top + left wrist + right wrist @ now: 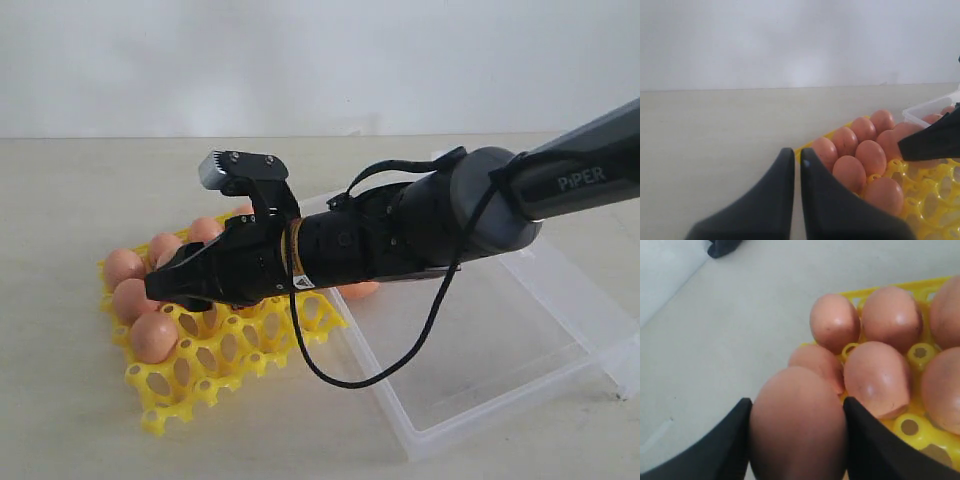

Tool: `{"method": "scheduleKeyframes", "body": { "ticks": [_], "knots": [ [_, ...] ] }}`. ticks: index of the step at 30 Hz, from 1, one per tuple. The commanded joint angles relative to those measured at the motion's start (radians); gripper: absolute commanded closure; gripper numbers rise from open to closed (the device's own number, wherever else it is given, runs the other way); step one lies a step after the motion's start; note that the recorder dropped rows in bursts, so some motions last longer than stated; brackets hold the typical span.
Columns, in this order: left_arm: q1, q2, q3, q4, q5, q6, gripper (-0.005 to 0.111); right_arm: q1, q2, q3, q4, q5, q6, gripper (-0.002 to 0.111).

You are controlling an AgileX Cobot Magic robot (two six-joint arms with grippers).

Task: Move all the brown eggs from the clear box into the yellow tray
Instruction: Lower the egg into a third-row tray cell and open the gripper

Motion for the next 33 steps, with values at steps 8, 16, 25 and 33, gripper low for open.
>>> {"method": "scheduleKeyframes", "body": {
  "ticks": [8, 16, 25, 33],
  "knots": [
    [0.002, -0.003, 0.003, -0.001, -0.007, -0.002, 0.103, 0.002, 0.043, -0.006, 0.017, 0.015, -0.134, 0.109],
    [0.002, -0.003, 0.003, -0.001, -0.007, -0.002, 0.103, 0.002, 0.089, -0.006, 0.048, -0.003, -0.134, 0.093],
    [0.002, -0.003, 0.003, -0.001, -0.007, -0.002, 0.103, 0.002, 0.098, -0.006, 0.089, -0.016, -0.158, 0.066],
    [0.002, -0.003, 0.003, -0.001, -0.007, -0.002, 0.103, 0.002, 0.098, -0.006, 0.155, -0.041, -0.159, 0.061]
  ]
}}
